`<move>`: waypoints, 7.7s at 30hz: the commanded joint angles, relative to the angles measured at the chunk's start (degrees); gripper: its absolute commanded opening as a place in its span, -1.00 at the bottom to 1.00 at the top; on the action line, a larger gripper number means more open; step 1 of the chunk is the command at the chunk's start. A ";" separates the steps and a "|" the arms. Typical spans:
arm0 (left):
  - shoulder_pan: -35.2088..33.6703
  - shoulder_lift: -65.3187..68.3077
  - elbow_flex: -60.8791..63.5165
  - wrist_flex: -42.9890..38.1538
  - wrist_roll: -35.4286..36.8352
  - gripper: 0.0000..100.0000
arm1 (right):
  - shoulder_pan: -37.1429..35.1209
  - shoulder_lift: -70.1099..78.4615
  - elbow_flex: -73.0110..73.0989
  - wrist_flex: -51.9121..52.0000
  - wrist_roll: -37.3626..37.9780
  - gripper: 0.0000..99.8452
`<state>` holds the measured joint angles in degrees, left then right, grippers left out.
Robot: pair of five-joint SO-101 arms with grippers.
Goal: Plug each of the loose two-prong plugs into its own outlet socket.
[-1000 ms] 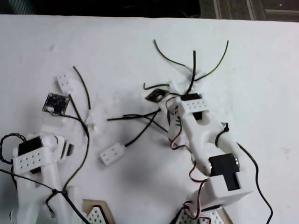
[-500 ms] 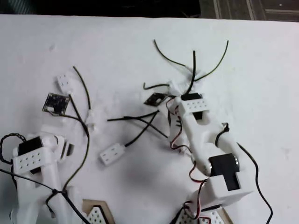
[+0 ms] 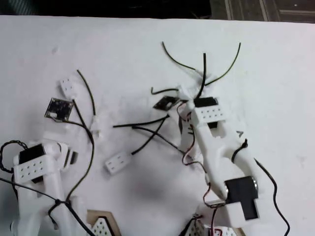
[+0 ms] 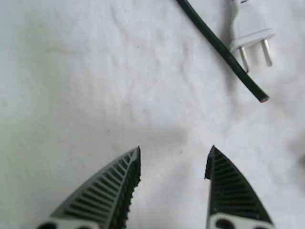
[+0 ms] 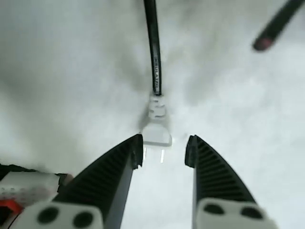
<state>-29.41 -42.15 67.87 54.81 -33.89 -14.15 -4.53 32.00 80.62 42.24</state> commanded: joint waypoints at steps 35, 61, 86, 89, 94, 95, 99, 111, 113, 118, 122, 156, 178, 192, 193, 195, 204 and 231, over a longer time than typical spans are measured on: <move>-0.40 -1.80 0.09 -0.88 0.62 -0.55 | -0.75 2.33 10.29 -14.46 2.55 -0.84; -0.31 -1.80 0.09 -0.88 0.53 -0.55 | -3.65 10.77 4.84 -6.29 10.46 -0.85; -0.31 -1.80 0.09 -0.88 0.53 -0.55 | -14.90 8.04 -0.97 0.48 4.92 -0.97; -0.31 -1.80 0.09 -0.88 0.53 -0.55 | -14.29 0.66 -0.53 0.48 1.76 -0.97; -0.31 -1.80 0.09 -0.88 0.53 -0.55 | -10.77 -10.95 0.00 -0.22 -2.46 -0.97; -0.31 -1.80 0.09 -0.88 0.53 -0.55 | -9.71 -13.14 0.00 -0.92 -3.43 -0.97; -0.31 -1.80 0.09 -0.88 0.53 -0.55 | -6.02 -21.23 2.29 -3.74 -6.07 -0.97; 4.35 -2.95 -1.67 -0.62 3.08 -0.55 | -6.73 -47.69 9.93 -6.73 -14.15 -0.97; 6.02 -4.97 -2.81 -0.79 8.53 -0.55 | -6.73 -51.47 10.11 -6.73 -16.35 -0.97; 14.73 -11.56 -5.71 -0.79 16.97 -0.55 | -12.53 -57.45 14.42 -6.99 -21.98 -0.97; 24.57 -14.55 -7.03 -0.88 21.10 -0.55 | -19.12 -60.62 15.03 -7.08 -27.43 -0.97; 43.12 -15.43 -21.36 5.54 38.07 -0.96 | -30.11 -63.43 23.56 -28.18 -47.30 -0.97; 54.73 -44.53 -4.48 1.14 33.05 -0.96 | -33.98 -63.34 24.88 -27.74 -47.21 -0.97; 50.77 -44.62 -4.13 1.14 35.87 -0.96 | -37.67 -66.59 24.88 -25.98 -46.86 -0.97; 51.21 -44.62 -4.13 1.23 35.87 -0.96 | -38.29 -68.00 24.88 -25.36 -46.77 -0.97; 52.88 -44.62 -4.04 1.32 35.87 -0.96 | -39.43 -70.46 24.97 -24.57 -46.77 -0.97; 58.33 -44.88 -4.04 3.08 32.62 -0.96 | -40.13 -73.01 26.73 -24.66 -45.19 -0.97; 6.46 -44.70 -2.90 8.88 26.29 -0.96 | -37.76 -37.23 26.64 -41.98 -52.31 -0.97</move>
<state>-18.42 -86.55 64.18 63.16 -5.58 -50.02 -44.70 59.87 40.97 -7.16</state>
